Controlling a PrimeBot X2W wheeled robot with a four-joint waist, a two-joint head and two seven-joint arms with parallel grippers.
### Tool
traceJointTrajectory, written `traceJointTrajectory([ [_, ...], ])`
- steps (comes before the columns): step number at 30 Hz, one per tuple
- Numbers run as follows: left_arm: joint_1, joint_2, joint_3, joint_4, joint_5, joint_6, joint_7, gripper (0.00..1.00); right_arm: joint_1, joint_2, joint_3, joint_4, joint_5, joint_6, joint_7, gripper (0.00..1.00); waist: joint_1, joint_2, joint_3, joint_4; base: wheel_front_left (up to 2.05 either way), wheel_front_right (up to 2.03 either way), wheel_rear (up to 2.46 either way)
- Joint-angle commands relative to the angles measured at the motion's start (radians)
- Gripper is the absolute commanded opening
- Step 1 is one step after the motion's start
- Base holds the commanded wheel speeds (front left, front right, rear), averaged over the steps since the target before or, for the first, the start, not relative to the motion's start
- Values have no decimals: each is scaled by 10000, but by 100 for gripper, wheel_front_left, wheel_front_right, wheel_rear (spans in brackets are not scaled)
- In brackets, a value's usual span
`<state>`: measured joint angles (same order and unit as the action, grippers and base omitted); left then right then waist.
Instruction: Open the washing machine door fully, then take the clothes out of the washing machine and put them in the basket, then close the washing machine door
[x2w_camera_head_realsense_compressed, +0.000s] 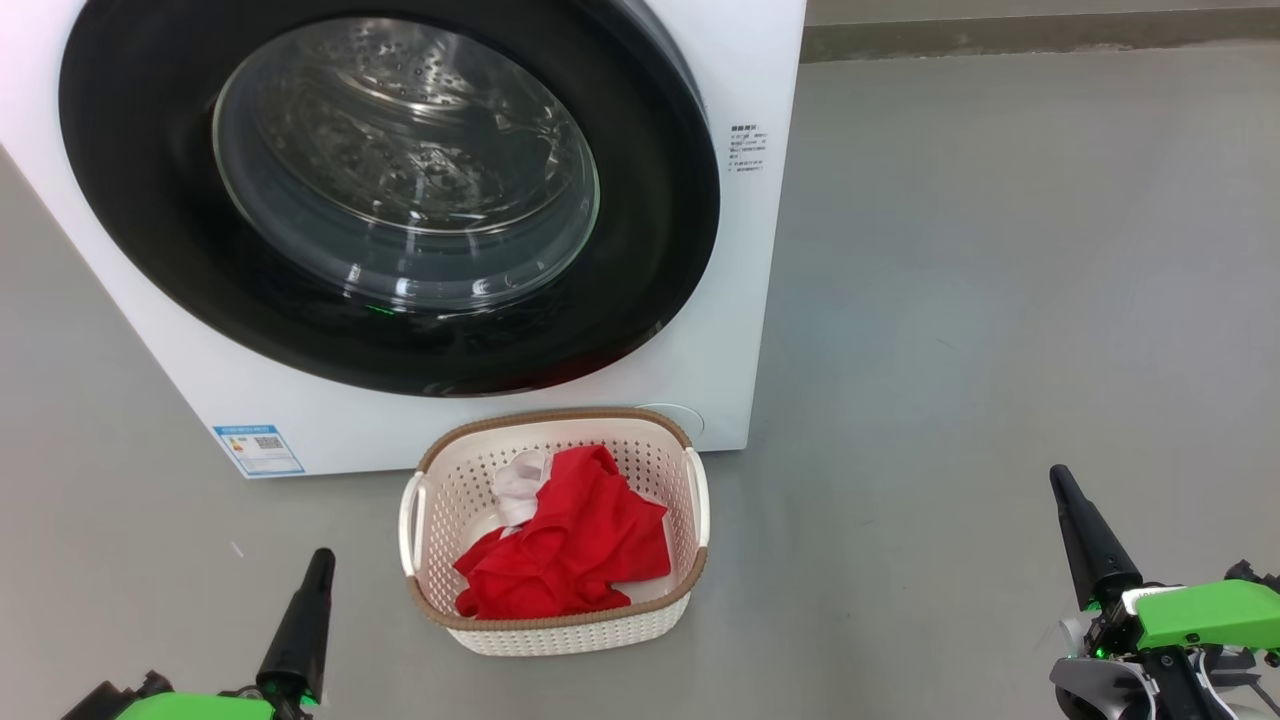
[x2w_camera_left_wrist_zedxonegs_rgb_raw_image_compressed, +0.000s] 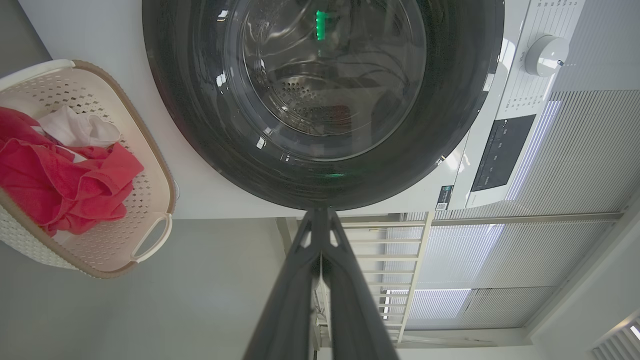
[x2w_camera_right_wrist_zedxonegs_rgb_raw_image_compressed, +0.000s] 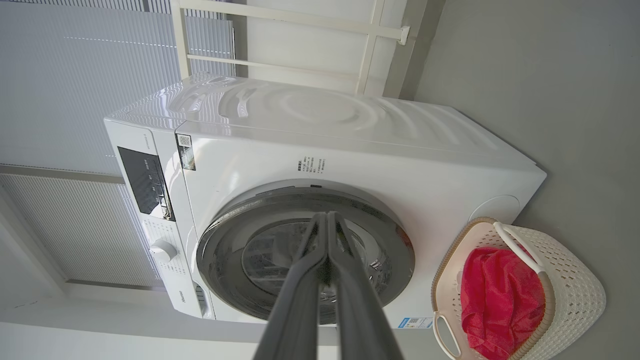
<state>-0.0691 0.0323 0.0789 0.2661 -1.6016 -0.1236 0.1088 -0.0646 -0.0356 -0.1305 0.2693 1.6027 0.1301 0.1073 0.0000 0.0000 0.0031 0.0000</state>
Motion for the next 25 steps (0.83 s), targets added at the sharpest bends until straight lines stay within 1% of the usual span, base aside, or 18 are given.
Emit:
traceJointTrajectory([
  [1, -390, 179, 347, -209, -72, -71, 43, 0, -433, -146, 172, -246, 63, 6, 56, 0, 0, 0, 0, 0, 0, 0, 0],
  [25, -389, 179, 347, -209, -72, -71, 42, 0, -433, -146, 172, -246, 63, 6, 56, 0, 0, 0, 0, 0, 0, 0, 0],
])
